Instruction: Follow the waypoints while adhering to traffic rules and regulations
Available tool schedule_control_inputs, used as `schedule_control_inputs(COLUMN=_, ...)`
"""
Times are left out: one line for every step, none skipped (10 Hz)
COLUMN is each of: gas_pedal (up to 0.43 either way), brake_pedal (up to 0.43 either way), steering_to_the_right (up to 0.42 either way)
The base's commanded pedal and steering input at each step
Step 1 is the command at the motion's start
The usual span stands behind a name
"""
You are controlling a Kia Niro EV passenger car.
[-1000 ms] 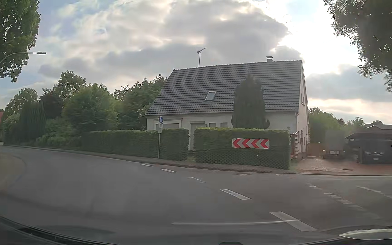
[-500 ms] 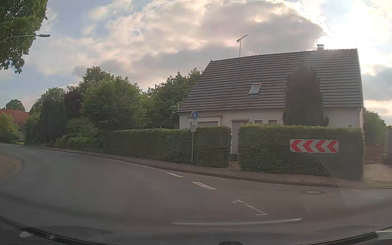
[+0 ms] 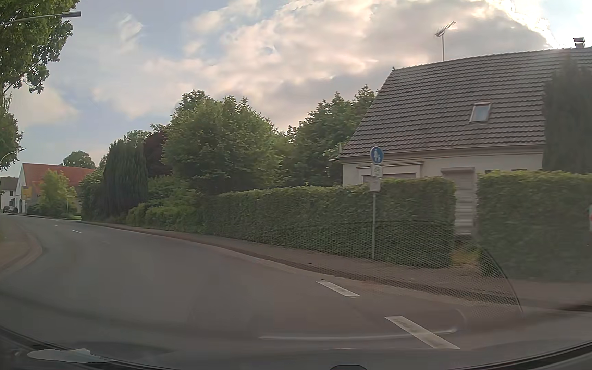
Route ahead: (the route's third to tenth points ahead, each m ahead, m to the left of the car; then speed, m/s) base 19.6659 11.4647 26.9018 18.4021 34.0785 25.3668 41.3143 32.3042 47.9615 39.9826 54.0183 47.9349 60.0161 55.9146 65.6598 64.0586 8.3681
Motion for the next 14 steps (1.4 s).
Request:
schedule_control_inputs(gas_pedal=0.169, brake_pedal=0.000, steering_to_the_right=-0.200)
schedule_control_inputs(gas_pedal=0.177, brake_pedal=0.000, steering_to_the_right=-0.203)
schedule_control_inputs(gas_pedal=0.189, brake_pedal=0.000, steering_to_the_right=-0.204)
schedule_control_inputs(gas_pedal=0.189, brake_pedal=0.000, steering_to_the_right=-0.203)
schedule_control_inputs(gas_pedal=0.197, brake_pedal=0.000, steering_to_the_right=-0.200)
schedule_control_inputs(gas_pedal=0.197, brake_pedal=0.000, steering_to_the_right=-0.198)
schedule_control_inputs(gas_pedal=0.209, brake_pedal=0.000, steering_to_the_right=-0.196)
schedule_control_inputs(gas_pedal=0.209, brake_pedal=0.000, steering_to_the_right=-0.193)
schedule_control_inputs(gas_pedal=0.220, brake_pedal=0.000, steering_to_the_right=-0.187)
schedule_control_inputs(gas_pedal=0.228, brake_pedal=0.000, steering_to_the_right=-0.178)
schedule_control_inputs(gas_pedal=0.228, brake_pedal=0.000, steering_to_the_right=-0.169)
schedule_control_inputs(gas_pedal=0.240, brake_pedal=0.000, steering_to_the_right=-0.160)
schedule_control_inputs(gas_pedal=0.240, brake_pedal=0.000, steering_to_the_right=-0.145)
schedule_control_inputs(gas_pedal=0.240, brake_pedal=0.000, steering_to_the_right=-0.134)
